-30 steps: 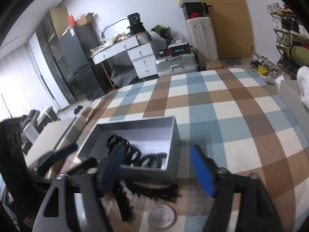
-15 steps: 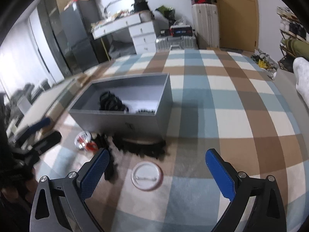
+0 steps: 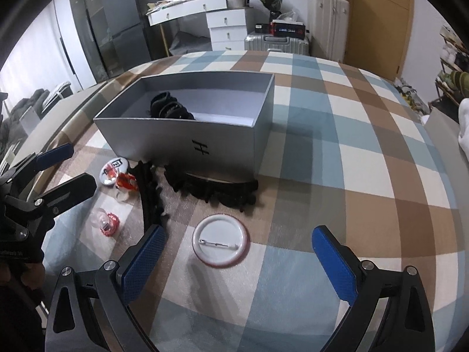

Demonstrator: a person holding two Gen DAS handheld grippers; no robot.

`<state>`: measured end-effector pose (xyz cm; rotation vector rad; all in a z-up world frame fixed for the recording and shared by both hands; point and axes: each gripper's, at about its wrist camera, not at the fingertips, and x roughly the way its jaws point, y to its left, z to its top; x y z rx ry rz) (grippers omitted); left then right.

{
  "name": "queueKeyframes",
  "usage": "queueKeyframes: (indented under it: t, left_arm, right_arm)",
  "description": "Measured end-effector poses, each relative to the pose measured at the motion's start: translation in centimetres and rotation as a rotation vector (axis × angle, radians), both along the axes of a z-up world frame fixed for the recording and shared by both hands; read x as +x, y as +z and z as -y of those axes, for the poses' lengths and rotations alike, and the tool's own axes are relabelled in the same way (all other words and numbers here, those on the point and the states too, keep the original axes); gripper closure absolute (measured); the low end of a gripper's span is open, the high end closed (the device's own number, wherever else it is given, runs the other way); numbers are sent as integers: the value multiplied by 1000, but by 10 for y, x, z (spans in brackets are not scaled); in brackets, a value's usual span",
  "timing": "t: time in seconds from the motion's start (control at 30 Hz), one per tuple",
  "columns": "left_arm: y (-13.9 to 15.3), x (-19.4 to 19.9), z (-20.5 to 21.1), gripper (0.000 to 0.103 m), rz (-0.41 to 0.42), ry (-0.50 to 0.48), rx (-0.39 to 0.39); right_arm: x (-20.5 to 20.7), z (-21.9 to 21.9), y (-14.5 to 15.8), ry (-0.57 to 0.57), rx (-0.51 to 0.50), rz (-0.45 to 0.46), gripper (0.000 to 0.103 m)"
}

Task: Organize jewelry
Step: 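Withdraw both tools from the box toward the remaining items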

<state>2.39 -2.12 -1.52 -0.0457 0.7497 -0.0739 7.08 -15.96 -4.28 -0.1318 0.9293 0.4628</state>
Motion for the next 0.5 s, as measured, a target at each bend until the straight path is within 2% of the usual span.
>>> queueKeyframes:
  t: [0.5]
  left_arm:
    - [-9,2,4,1,-45,-25,28]
  right_arm:
    - [2,-5,-14,3,-89,-4,2]
